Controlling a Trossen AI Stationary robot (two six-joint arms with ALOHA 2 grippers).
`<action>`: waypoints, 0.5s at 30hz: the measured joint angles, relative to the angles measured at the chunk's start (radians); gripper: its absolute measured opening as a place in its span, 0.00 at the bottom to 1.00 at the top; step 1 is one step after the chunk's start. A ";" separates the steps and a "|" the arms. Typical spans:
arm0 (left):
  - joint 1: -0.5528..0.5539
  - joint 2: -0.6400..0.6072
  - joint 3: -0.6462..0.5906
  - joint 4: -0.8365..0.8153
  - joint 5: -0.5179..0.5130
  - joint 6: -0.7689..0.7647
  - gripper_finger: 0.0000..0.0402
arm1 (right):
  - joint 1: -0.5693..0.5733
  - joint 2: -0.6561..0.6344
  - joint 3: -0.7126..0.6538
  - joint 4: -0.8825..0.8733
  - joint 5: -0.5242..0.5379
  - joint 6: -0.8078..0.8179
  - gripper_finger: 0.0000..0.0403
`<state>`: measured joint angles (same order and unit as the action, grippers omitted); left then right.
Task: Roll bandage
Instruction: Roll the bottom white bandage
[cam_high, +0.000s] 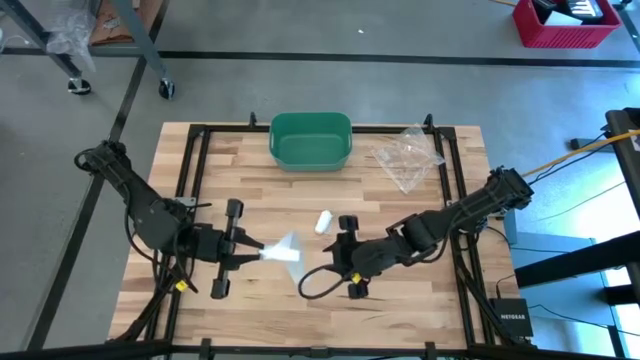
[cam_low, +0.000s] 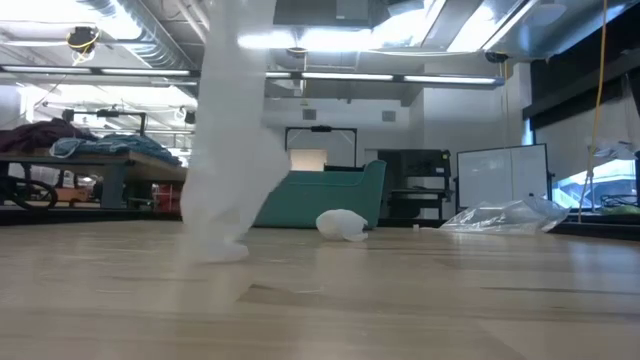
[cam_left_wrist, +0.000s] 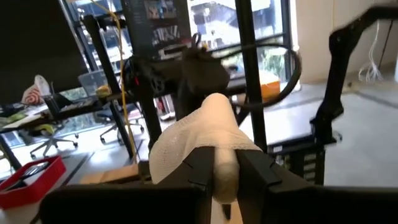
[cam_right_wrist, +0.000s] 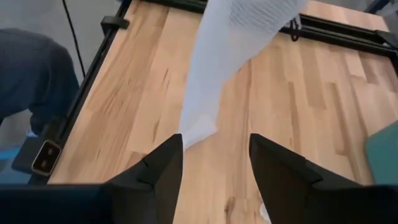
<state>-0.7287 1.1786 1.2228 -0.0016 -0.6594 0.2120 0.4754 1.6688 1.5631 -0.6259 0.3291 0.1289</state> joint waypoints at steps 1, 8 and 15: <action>0.000 0.000 0.000 -0.021 0.000 -0.002 0.08 | 0.009 0.000 0.000 -0.006 0.000 0.000 0.47; -0.032 0.063 0.000 -0.126 -0.048 0.129 0.07 | 0.070 -0.006 0.000 -0.008 0.085 -0.039 0.47; -0.081 0.181 -0.001 -0.124 -0.218 0.530 0.09 | 0.096 -0.006 0.000 -0.005 0.268 -0.105 0.47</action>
<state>-0.8095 1.3598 1.2218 -0.1253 -0.8771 0.7420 0.5716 1.6630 1.5627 -0.6304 0.5968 0.0237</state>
